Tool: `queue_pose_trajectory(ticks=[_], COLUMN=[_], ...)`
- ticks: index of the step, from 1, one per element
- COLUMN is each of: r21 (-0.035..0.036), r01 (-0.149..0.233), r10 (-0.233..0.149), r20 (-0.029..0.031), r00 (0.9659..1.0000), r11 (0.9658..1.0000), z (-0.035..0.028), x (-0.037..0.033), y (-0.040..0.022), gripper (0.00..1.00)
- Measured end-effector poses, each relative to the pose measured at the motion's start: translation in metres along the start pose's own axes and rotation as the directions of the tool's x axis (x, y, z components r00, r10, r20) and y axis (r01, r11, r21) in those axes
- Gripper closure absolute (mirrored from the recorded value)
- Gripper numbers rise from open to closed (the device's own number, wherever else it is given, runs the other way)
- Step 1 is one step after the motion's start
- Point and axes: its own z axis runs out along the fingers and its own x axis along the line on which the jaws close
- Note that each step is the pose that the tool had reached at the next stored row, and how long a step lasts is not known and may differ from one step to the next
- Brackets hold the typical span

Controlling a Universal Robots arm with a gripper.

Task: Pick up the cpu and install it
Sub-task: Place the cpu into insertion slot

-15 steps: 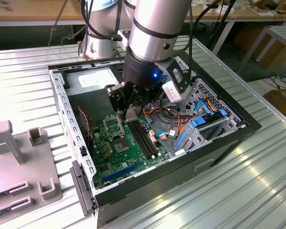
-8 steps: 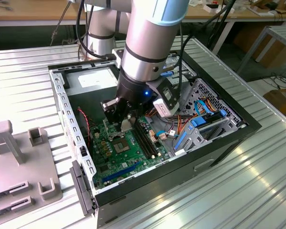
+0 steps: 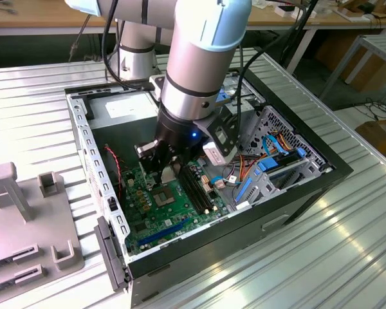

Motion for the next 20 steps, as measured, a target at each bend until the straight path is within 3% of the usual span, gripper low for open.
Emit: queue_pose_trajectory(ticks=[6,15,20], r21=[0.0,0.0005,0.0005], r01=[0.0,0.0,0.0], r10=[0.0,0.0,0.0], r20=[0.0001,-0.0004,-0.0029], r00=[1.0,1.0,1.0], r11=[1.0,1.0,1.0], z=[0.0118,0.0173,0.0254], x=[0.0021,0.0023,0.0021], y=[-0.0002,-0.0047,-0.0062], gripper=[0.53,0.53,0.53])
